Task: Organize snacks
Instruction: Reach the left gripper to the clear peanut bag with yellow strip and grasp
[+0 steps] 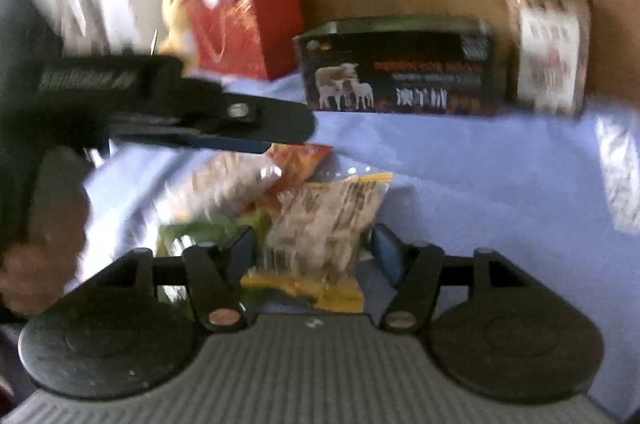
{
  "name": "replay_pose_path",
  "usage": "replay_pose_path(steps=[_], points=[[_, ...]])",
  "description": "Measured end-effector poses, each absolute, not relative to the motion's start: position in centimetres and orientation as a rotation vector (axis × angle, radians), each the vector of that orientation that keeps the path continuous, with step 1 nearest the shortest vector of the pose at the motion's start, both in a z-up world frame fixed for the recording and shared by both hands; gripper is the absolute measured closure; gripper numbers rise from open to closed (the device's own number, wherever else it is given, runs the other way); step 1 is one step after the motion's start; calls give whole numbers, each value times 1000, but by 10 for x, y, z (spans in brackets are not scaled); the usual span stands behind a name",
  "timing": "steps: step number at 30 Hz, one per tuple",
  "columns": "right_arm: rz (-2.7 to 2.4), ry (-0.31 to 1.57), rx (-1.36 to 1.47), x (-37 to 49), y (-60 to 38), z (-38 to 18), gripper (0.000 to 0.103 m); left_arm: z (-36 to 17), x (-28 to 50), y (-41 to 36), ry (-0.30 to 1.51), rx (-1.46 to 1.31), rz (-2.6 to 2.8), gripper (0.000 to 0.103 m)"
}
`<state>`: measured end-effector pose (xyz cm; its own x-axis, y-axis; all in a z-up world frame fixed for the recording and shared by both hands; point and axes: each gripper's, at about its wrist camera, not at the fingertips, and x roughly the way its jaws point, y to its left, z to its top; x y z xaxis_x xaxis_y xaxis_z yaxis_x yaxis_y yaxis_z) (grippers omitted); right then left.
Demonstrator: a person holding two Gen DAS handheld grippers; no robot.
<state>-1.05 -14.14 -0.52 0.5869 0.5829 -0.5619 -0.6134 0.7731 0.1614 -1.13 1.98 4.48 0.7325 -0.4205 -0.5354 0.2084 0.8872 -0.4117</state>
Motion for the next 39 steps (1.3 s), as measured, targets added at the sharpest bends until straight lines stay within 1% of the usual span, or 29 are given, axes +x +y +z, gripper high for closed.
replay_pose_path(steps=[2, 5, 8, 10, 11, 12, 14, 15, 18, 22, 24, 25, 26, 28, 29, 30, 32, 39], points=[[672, 589, -140, -19, -137, -5, 49, 41, -13, 13, 658, -311, -347, 41], [557, 561, -168, -17, -150, -5, 50, 36, -10, -2, 644, -253, -319, 41], [530, 575, -79, -2, -175, -5, 50, 33, 3, -17, 670, -241, -333, 41], [497, 591, -67, 4, -183, -7, 49, 33, 14, -27, 696, -248, -356, 41], [470, 597, -63, 8, -188, -7, 47, 33, 20, -32, 712, -251, -367, 41], [440, 598, -66, 9, -191, -8, 43, 32, 27, -38, 732, -259, -381, 41], [338, 579, -103, 8, -196, -8, 19, 30, 37, -49, 767, -278, -410, 41], [302, 563, -110, 7, -200, -7, 17, 28, 42, -53, 786, -288, -421, 41], [308, 564, -100, 7, -208, -7, 16, 20, 50, -63, 825, -316, -462, 41], [348, 604, -136, 8, -204, -12, 16, 18, 49, -72, 793, -270, -475, 41], [369, 602, -139, 5, -203, -13, 21, 17, 48, -74, 778, -264, -484, 44], [394, 606, -120, 5, -205, -12, 33, 16, 47, -75, 769, -259, -490, 49], [418, 611, -97, 6, -206, -12, 39, 16, 47, -75, 767, -263, -504, 52], [417, 599, -116, 2, -201, -11, 43, 14, 47, -73, 770, -292, -531, 64], [423, 593, -118, 1, -199, -11, 52, 13, 48, -73, 776, -298, -536, 65], [437, 573, -114, -2, -197, -9, 56, 14, 47, -73, 770, -296, -530, 65], [439, 554, -115, -3, -192, -7, 59, 18, 46, -71, 765, -294, -522, 67], [424, 435, -128, -10, -180, 16, 59, 49, 44, -52, 692, -324, -534, 68]])
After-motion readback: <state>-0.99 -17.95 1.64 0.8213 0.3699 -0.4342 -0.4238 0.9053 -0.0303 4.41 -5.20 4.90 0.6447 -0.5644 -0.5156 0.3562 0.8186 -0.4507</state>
